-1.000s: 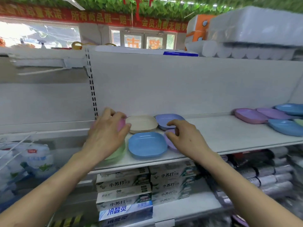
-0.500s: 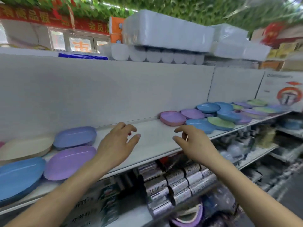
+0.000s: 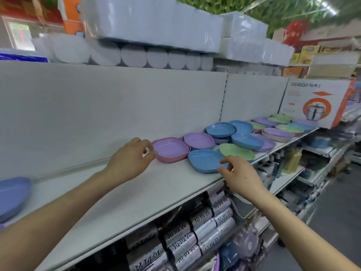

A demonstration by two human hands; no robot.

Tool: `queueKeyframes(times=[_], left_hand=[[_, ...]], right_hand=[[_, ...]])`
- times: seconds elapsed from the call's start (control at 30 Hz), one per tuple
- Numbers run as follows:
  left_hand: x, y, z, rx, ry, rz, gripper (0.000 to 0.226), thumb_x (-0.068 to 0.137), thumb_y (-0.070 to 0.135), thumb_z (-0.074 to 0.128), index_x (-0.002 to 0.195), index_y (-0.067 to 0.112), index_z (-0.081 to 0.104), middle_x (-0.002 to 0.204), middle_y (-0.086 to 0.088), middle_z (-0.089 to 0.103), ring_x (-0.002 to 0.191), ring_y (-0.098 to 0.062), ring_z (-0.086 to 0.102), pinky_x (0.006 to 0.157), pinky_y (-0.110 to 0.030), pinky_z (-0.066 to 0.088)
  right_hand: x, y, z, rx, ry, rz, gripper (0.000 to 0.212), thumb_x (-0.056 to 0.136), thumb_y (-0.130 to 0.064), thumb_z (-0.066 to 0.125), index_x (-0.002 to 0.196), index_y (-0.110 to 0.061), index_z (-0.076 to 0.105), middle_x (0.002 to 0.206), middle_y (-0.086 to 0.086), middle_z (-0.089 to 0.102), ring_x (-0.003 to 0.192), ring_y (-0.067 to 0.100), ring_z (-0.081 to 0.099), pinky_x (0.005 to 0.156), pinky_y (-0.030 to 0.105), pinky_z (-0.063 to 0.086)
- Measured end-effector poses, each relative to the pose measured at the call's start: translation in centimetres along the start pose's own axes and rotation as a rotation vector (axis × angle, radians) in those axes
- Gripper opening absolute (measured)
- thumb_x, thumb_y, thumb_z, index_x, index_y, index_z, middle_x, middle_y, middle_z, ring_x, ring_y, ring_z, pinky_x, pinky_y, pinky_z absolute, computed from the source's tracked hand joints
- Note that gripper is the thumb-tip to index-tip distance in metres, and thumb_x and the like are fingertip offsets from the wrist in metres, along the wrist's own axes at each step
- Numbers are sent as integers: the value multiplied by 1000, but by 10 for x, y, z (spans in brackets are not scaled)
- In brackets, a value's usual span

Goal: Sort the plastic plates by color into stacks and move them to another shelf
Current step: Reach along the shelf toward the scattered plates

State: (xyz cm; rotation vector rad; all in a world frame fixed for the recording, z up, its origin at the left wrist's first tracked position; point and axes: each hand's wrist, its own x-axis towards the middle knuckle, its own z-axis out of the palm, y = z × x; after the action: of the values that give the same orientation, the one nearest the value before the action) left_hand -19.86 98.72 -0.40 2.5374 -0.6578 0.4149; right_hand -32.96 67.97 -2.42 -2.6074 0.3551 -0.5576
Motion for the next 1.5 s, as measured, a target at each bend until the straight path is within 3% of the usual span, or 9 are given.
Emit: queueKeyframes(times=[0.27,0.37,0.5,0.57,0.67,0.77,0.93,1.13,1.5], left_hand=[[56,-10,34,5,-75,-38,26,97,56,52,111,37,63,105,11,55,96,-15,61,89,-42,53],[64,-8,41,35,-85,-73,26,97,54,53,113,36,62,105,10,55,95,-15,60,88,-41,53],[68,-8,44,35,-43,-177,21,95,52,55,108,38,63,100,12,55,93,-15,61,86,-40,53],[68,-7,44,28,-7,-247,17,93,48,59,104,37,64,98,11,58,93,-16,62,84,-38,52],[69,0,43,-19,24,-376,13,93,39,64,101,29,63,95,7,64,90,-18,62,81,-37,52],[71,4,47,-64,18,-478,18,89,37,71,97,25,60,95,5,66,90,-20,64,81,-38,53],[82,11,54,-96,-30,-545,31,79,35,78,95,21,56,96,-1,67,88,-23,67,81,-44,57],[94,14,57,-8,-54,-553,35,76,20,77,100,16,52,101,-6,64,90,-30,67,77,-40,57],[104,17,52,176,-52,-488,25,85,3,55,108,12,50,105,-10,60,93,-34,62,81,-44,57]], right_hand=[[49,34,15,-35,-39,15,41,97,-48,58,129,-23,63,101,-2,65,92,20,62,81,37,51],[65,34,19,-85,-82,-40,43,99,-47,56,134,-22,59,114,4,68,103,24,62,84,36,49],[86,31,24,-97,-197,-137,40,97,-38,61,135,-24,60,122,8,61,113,28,59,96,37,47],[95,33,26,-100,-237,-174,40,93,-25,63,133,-26,62,123,8,61,114,27,59,96,36,46],[110,37,27,-72,-273,-211,45,87,-7,59,125,-27,69,119,4,65,105,22,61,88,33,48],[119,40,25,-26,-261,-262,42,85,-3,59,114,-30,74,103,-3,64,89,16,58,77,29,43],[126,38,14,-7,-194,-358,39,88,-1,57,110,-28,75,82,-19,50,82,13,54,72,29,39],[129,44,6,35,-150,-395,35,92,-3,59,111,-28,74,91,-14,52,87,11,51,76,25,34],[130,49,5,67,-148,-368,33,92,-5,59,110,-29,73,95,-2,59,85,17,55,80,34,44]])
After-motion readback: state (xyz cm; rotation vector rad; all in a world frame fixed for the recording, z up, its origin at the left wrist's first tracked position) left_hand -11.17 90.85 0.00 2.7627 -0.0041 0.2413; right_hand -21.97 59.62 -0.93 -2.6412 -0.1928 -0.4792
